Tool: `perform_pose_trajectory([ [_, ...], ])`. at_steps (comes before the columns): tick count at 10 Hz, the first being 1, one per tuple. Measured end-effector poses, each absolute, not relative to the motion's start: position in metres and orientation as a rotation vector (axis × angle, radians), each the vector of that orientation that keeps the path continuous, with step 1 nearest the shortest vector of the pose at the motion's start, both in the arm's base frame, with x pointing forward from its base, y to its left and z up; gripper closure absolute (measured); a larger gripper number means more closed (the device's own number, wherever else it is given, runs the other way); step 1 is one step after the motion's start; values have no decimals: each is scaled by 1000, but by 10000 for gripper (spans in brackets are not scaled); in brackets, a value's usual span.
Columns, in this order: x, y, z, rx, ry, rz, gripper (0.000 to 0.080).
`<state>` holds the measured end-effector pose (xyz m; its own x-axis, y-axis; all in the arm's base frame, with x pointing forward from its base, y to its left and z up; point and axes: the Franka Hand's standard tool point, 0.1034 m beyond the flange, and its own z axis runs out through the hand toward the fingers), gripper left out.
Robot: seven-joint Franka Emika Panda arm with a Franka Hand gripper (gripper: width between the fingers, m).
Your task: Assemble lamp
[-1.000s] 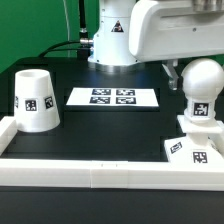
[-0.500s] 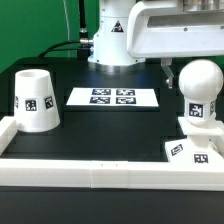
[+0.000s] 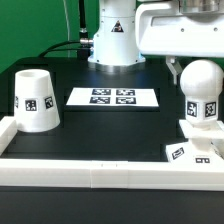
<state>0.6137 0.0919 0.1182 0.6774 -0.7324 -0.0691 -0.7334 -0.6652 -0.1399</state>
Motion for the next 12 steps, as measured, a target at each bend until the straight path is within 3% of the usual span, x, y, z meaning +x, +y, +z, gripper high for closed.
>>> perform_pose_trajectory([
  [5,614,96,118,-2540,1522,55,222],
  [7,612,96,117,-2618,1405,64,114],
  [12,611,96,121,-2886,806,44,101],
])
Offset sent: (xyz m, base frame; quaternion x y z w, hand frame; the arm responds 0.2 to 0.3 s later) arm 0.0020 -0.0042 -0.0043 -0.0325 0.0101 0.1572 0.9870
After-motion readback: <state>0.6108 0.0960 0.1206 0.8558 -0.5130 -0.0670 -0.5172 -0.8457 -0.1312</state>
